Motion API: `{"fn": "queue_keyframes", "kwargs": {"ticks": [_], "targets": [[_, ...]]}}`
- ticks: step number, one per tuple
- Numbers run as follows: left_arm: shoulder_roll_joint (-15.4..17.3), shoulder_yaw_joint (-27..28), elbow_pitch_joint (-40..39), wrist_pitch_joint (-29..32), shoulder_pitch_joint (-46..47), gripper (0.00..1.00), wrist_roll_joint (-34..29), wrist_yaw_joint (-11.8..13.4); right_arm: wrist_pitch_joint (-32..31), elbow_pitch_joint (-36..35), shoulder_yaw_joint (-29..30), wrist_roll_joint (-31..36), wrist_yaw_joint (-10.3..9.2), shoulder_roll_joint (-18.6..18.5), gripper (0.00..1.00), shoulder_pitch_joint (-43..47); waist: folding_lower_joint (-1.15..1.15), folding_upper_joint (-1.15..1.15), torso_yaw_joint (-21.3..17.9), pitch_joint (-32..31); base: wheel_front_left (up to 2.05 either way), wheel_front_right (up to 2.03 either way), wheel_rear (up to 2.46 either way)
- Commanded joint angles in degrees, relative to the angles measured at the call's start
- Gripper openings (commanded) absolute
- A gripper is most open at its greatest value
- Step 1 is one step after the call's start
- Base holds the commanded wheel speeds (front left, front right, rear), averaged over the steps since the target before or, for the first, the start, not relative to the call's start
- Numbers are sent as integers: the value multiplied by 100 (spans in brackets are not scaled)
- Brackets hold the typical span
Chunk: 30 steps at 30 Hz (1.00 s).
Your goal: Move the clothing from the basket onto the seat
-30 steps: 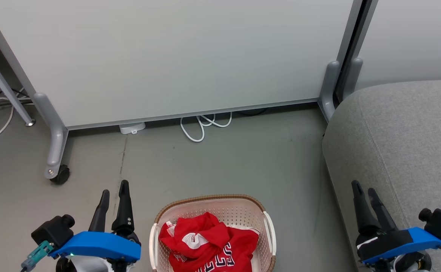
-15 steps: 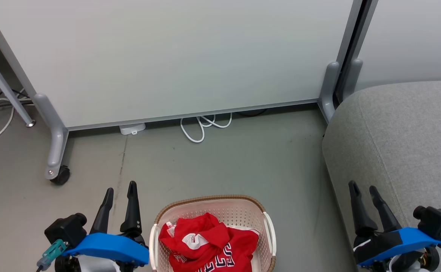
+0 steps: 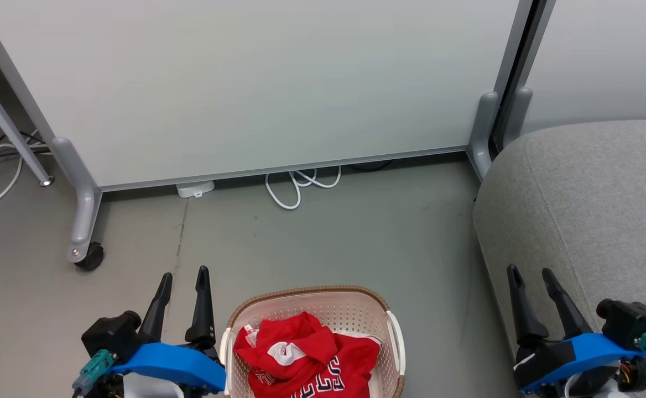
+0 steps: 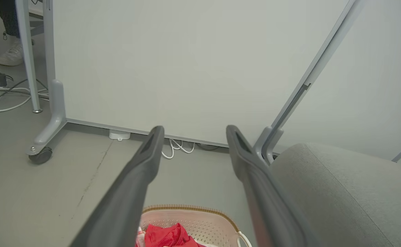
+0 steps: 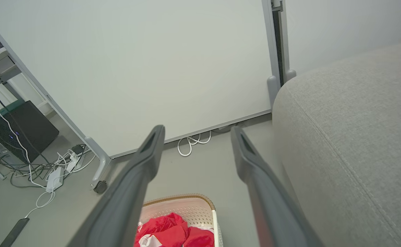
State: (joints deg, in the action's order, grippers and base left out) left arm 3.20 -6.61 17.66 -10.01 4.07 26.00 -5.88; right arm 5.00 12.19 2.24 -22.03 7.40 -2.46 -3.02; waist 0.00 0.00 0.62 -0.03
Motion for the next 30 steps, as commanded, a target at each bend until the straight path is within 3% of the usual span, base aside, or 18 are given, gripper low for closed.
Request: {"fn": "queue_keyframes", "kwargs": {"ticks": [1,30], "targets": [[10,-37,-15,-56,125,100,-154,-17,32,-71,-3,176,10,-47,100,19,0,0,-3,2,0,0,0],[-23,-90,81,-398,106,100,-1338,32,128,-381,64,1502,13,-54,100,203,0,0,-21,22,0,0,0]]}}
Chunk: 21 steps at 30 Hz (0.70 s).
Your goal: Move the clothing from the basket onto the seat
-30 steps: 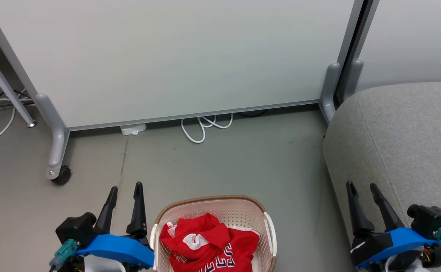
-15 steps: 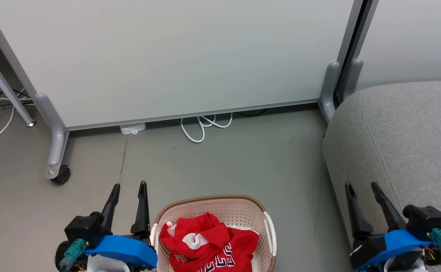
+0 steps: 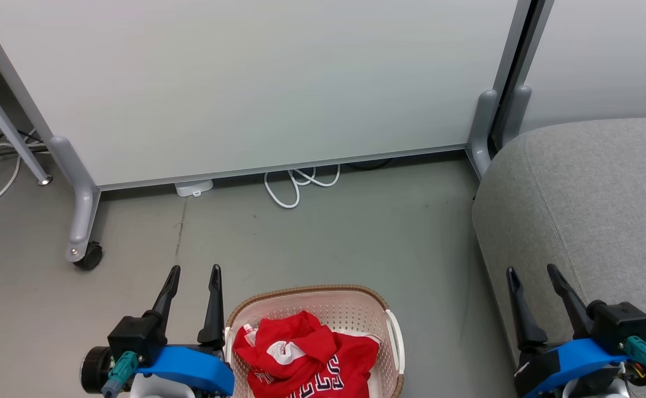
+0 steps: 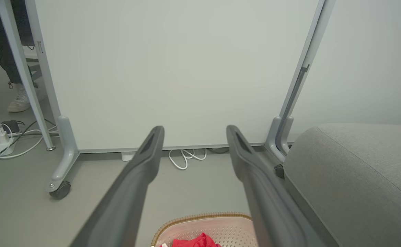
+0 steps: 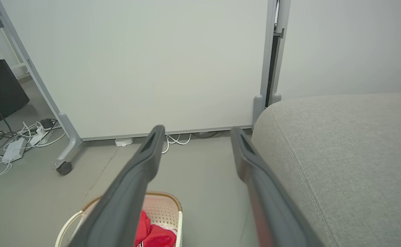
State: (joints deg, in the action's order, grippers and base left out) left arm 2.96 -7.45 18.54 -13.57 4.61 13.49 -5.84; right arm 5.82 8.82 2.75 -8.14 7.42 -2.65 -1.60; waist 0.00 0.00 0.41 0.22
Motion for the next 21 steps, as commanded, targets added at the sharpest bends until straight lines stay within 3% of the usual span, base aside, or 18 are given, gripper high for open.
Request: {"fn": "queue_keyframes", "kwargs": {"ticks": [1,13,21], "targets": [[0,-5,-3,-58,52,100,-120,31,52,-48,15,151,11,-34,100,63,0,0,-1,-3,0,0,0],[-5,-46,23,-171,30,100,-498,62,130,-80,21,540,8,-38,100,87,0,0,-12,-15,0,0,0],[-6,-56,72,-171,59,100,-474,63,135,-42,38,439,8,-38,100,79,0,0,-4,-13,0,0,0]]}}
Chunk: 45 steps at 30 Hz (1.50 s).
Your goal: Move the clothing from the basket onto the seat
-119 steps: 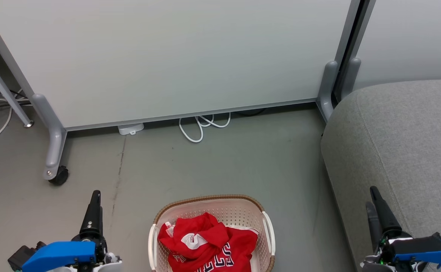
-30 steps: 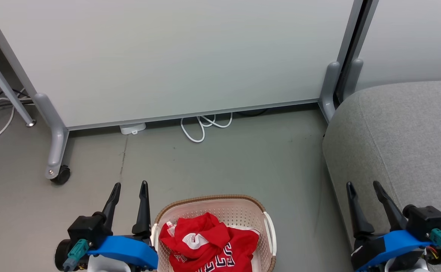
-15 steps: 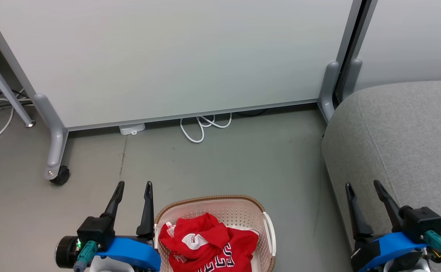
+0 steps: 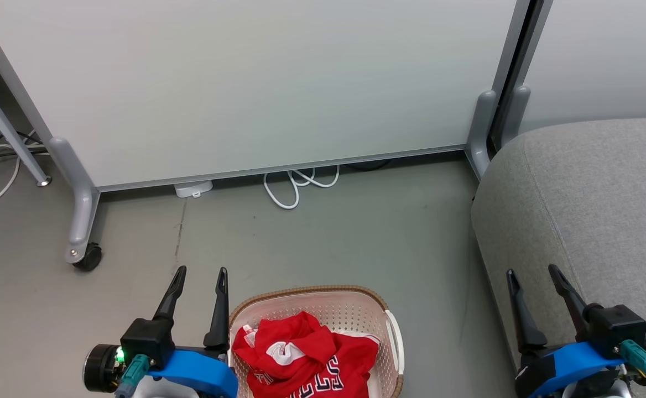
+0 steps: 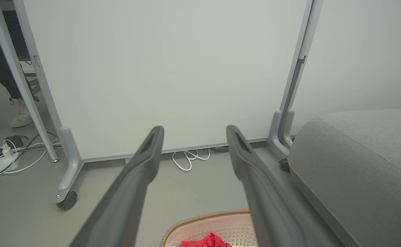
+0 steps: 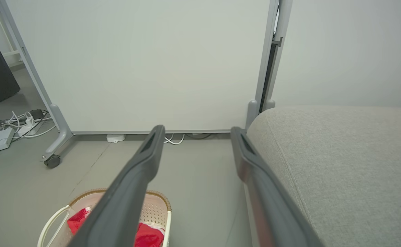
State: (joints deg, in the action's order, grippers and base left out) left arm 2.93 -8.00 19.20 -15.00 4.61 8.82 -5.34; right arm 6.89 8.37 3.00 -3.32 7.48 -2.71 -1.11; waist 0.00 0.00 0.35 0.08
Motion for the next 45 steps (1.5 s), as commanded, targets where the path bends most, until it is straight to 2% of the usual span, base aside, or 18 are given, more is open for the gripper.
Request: {"fn": "queue_keyframes", "kwargs": {"ticks": [1,10,17,31,40,45], "targets": [[-3,-2,11,-28,65,100,-2,12,30,9,15,-41,3,-32,100,25,0,0,1,2,0,0,0],[-3,6,134,-23,83,100,-30,30,73,57,-57,-72,3,-31,100,-111,0,0,-147,161,0,0,0],[37,64,408,-23,277,100,-76,52,143,48,-186,-125,3,-29,100,-285,0,0,-541,692,0,0,0],[575,50,1912,30,1590,100,-206,-40,422,-56,-469,-334,2,-21,100,-1186,0,0,-1650,2753,0,0,0],[1022,-380,2846,415,2375,100,-458,-164,648,14,-712,-543,2,-18,100,-1557,0,0,-2009,3723,0,0,0],[1333,-445,3166,680,2728,100,-496,-160,757,81,-932,-747,2,-19,100,-1737,0,0,-2183,4180,0,0,0]]}}
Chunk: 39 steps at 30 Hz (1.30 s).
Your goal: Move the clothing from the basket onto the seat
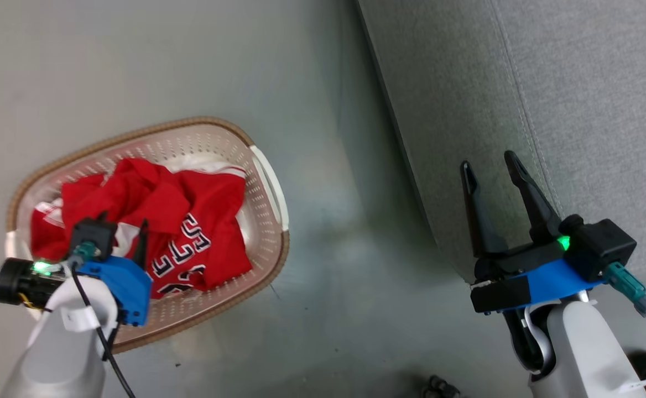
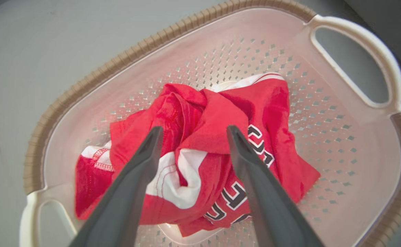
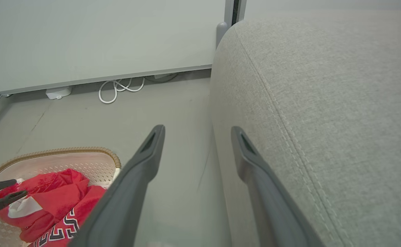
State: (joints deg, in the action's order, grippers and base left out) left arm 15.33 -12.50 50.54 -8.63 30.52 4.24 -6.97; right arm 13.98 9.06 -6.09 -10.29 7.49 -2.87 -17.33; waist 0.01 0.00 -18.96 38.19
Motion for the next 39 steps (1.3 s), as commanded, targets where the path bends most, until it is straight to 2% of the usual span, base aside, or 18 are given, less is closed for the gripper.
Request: {"fn": "queue_keyframes", "kwargs": {"ticks": [1,10,13,21,22,23,24,39], "targets": [[146,18,102,118,196,100,-21,7,57,38,-53,-97,1,-3,100,-148,-1,0,-282,459,0,0,0],[640,146,388,351,474,100,-31,316,123,169,-391,-432,1,-3,100,-429,-1,0,-617,992,0,0,0],[731,225,423,412,456,100,46,439,125,120,-467,-525,1,-2,100,-486,-1,0,-711,1089,0,0,0],[853,330,361,486,374,100,198,542,126,109,-564,-711,1,-3,100,-463,-1,0,-845,1135,0,0,0],[863,331,355,490,366,60,220,547,126,114,-566,-716,1,-3,100,-467,-1,0,-851,1130,0,0,0],[864,331,349,501,357,34,234,547,127,120,-562,-725,1,-3,100,-474,-1,0,-854,1125,0,0,0],[863,328,342,520,348,0,243,540,127,124,-558,-738,1,-3,100,-482,-1,0,-856,1119,0,0,0],[692,234,359,438,430,0,473,394,128,124,-464,-641,1,-3,100,-480,-1,0,-689,919,0,0,0]]}}
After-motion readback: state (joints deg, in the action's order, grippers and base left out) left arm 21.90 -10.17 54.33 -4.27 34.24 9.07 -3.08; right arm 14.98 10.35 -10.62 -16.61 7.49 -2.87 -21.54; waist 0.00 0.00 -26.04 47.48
